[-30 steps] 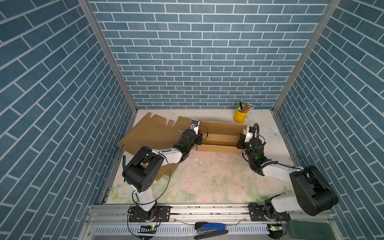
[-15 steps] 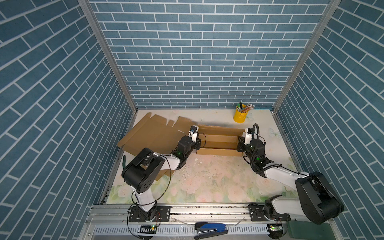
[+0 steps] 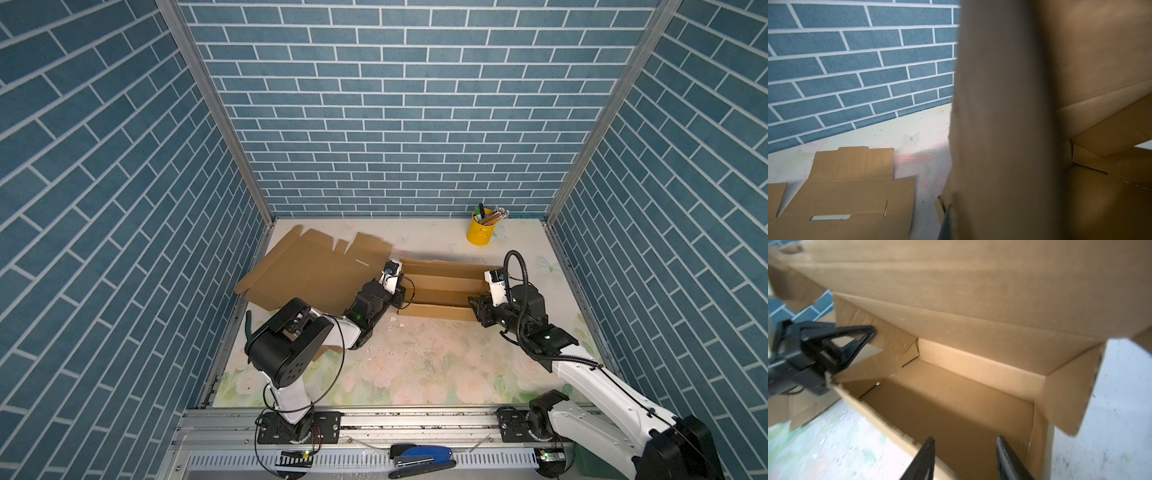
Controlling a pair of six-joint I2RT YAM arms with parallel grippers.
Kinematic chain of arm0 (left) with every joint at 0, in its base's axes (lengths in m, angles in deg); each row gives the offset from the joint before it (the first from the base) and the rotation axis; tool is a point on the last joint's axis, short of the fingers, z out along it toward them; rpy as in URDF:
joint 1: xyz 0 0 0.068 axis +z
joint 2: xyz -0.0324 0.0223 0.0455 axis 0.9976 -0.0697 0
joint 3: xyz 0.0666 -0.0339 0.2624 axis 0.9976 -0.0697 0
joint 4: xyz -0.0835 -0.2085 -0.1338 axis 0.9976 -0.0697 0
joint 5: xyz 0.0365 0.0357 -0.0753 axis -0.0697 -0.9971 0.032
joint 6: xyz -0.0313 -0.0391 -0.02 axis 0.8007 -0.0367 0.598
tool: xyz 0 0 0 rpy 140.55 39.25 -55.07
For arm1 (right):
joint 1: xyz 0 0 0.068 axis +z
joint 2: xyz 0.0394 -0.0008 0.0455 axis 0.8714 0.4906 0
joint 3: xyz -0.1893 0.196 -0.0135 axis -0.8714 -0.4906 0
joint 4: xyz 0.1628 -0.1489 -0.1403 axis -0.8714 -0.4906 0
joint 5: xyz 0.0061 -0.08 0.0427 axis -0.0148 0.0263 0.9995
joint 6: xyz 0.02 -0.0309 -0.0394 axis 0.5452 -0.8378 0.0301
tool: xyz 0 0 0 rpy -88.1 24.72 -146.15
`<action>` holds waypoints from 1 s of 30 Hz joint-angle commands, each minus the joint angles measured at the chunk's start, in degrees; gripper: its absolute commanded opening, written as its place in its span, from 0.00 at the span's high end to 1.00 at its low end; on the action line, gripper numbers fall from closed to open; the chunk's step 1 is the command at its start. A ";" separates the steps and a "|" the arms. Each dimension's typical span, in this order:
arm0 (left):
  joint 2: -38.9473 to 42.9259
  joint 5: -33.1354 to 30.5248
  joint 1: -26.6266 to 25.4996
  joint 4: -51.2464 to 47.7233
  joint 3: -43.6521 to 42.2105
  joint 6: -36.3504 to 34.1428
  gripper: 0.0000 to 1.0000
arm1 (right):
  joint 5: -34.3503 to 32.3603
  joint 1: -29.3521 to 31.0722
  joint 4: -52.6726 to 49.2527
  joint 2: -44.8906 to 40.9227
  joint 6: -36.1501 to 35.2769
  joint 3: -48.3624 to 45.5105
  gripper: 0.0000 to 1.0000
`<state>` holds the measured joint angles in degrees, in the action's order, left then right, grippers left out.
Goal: Fold the paper box
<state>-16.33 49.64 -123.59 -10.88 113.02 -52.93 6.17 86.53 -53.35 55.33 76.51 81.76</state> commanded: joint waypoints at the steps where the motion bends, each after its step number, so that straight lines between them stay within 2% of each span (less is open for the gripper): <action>1: -0.91 0.90 -0.48 -4.09 -1.57 -1.06 0.99 | 5.38 -0.09 -15.92 -1.95 -5.93 7.46 0.52; 6: -1.26 0.62 -0.47 -3.63 -1.74 -1.14 0.99 | 4.84 0.09 -29.36 -0.39 -13.32 20.13 0.50; 13: -2.55 0.12 -0.57 -0.78 -2.83 -0.91 0.99 | 1.32 0.91 -42.80 16.19 -26.24 42.41 0.34; 16: -2.98 -0.29 -0.89 1.00 -3.78 -1.49 0.99 | 0.33 2.10 -45.95 22.41 -29.77 49.90 0.32; 24: -3.92 -0.72 -1.09 3.59 -4.94 -2.04 0.99 | 4.28 3.91 -52.66 35.25 -36.17 61.83 0.33; 30: -4.48 -0.59 -1.23 4.26 -5.18 -2.77 0.99 | 7.73 4.63 -55.73 41.44 -38.13 66.90 0.39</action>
<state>-18.71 48.76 -124.26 -1.83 109.54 -54.46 10.69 90.64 -104.28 94.67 43.18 144.64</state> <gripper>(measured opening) 0.054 0.615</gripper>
